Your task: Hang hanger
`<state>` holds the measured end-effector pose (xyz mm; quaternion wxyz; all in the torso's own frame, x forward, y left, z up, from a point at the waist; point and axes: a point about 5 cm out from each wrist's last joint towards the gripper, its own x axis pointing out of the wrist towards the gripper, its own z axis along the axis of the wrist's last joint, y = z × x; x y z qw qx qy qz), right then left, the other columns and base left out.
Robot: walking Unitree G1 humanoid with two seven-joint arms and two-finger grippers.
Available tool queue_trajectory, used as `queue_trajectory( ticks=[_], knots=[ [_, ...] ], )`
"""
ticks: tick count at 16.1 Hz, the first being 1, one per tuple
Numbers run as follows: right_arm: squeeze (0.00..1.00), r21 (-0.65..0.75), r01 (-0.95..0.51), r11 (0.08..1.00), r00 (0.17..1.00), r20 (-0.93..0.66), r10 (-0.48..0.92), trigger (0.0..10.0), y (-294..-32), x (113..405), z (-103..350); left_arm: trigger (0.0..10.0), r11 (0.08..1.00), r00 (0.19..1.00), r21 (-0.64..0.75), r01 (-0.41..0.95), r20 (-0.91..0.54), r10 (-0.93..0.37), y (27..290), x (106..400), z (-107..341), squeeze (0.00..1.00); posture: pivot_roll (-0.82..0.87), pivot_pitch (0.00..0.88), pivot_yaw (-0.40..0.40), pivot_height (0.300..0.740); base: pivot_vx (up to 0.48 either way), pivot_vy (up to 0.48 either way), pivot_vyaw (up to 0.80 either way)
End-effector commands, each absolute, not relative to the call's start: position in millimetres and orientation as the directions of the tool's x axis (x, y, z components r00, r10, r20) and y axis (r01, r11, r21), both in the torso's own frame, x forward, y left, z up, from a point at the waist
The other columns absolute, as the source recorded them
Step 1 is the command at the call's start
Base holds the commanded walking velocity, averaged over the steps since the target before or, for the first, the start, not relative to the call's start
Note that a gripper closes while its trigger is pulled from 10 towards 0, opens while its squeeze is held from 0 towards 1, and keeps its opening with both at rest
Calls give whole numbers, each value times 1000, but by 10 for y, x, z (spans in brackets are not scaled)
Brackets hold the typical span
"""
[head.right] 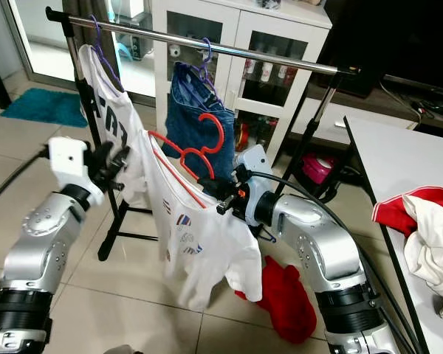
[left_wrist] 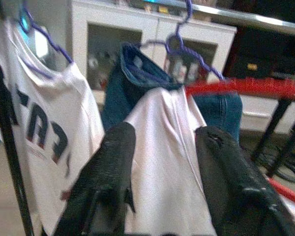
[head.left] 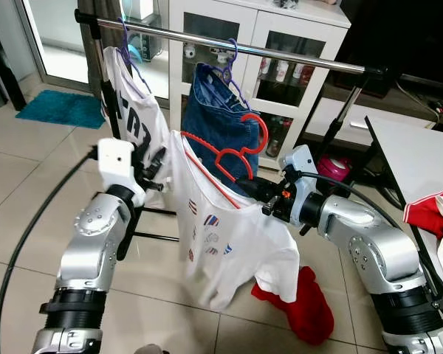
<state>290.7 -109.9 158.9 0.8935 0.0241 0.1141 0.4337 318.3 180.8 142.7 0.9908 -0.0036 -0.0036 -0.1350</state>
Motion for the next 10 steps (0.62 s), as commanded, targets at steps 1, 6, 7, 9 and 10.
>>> queue_trajectory(
  ticks=[1,6,7,9,10],
  knots=[
    [0,126,-779,615,600,-139,788,0,-1143,2905,1704,10000,945,945,-19,326,-3,-326,1706,3234,1446,322,-78,0,-138,740,0,0,0],
    [0,123,-803,583,571,-122,812,0,-1135,2861,1748,10000,928,924,-56,368,-87,-372,1653,3337,1357,0,-92,0,-132,740,0,0,0],
    [0,123,-805,580,569,-119,814,0,-1136,2860,1756,10000,922,916,-58,383,-106,-387,1632,3351,1330,0,-91,0,-133,740,0,0,0],
    [0,125,-811,571,560,-114,820,0,-1131,2853,1767,10000,919,909,-51,391,-135,-394,1606,3393,1300,0,-93,0,-134,740,0,0,0],
    [0,124,-814,568,557,-112,823,0,-1127,2849,1772,7647,919,909,-52,390,-136,-394,1601,3409,1308,0,-93,0,-134,740,0,0,0]
  ],
)
